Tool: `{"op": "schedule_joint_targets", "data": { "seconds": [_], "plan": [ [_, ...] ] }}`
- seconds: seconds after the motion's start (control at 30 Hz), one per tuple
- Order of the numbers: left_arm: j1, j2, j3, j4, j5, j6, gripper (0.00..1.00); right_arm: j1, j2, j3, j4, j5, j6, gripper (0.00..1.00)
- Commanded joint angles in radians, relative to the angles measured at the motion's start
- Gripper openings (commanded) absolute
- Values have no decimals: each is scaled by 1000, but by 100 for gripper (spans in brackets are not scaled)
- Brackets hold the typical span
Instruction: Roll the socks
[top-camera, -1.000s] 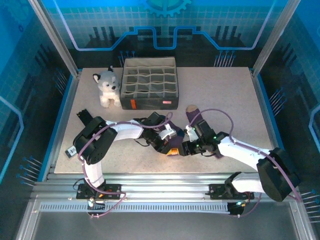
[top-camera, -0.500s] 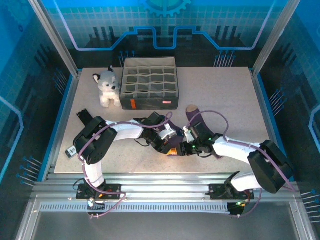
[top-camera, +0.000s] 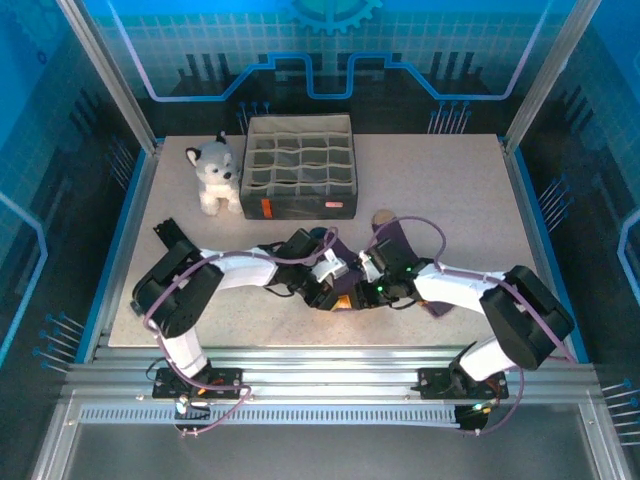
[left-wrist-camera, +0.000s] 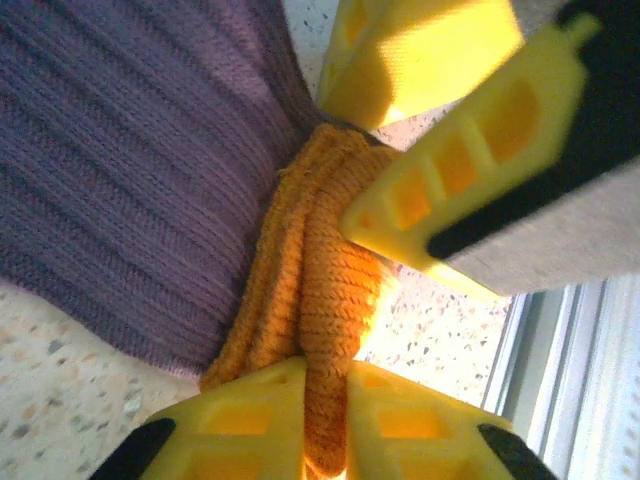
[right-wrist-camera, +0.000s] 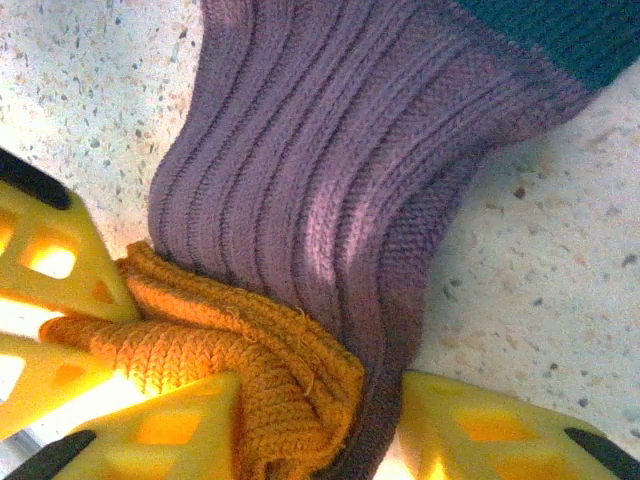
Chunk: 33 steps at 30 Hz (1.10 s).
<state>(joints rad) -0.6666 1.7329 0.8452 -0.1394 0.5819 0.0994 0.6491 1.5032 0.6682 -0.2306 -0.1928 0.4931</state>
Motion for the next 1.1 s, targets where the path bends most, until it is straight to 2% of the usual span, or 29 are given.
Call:
{"op": "schedule_joint_targets", "data": {
  "seconds": [0.0, 0.13, 0.27, 0.37, 0.5, 0.6, 0.73, 0.8, 1.07],
  "plan": [
    [4, -99, -79, 84, -60, 51, 19, 9, 83, 15, -91, 84, -23, 39],
    [-2, -194, -168, 201, -65, 115, 24, 8, 99, 38, -128, 88, -41, 38],
    [-51, -261, -248, 278, -73, 294, 24, 5, 104, 61, -168, 89, -61, 37],
    [-135, -310, -334, 395, -202, 440, 24, -3, 113, 79, -193, 77, -76, 36],
    [-222, -308, -390, 527, -432, 556, 22, -12, 133, 99, -215, 53, -90, 36],
    [-273, -271, -415, 629, -560, 625, 29, -13, 141, 107, -223, 38, -94, 36],
    [-308, -216, -423, 737, -662, 655, 32, -15, 143, 113, -232, 33, -99, 35],
    [-311, -194, -425, 777, -691, 649, 37, -16, 143, 112, -236, 30, -99, 34],
    [-311, -87, -397, 783, -690, 627, 41, -34, 142, 114, -249, 10, -114, 33]
  ]
}}
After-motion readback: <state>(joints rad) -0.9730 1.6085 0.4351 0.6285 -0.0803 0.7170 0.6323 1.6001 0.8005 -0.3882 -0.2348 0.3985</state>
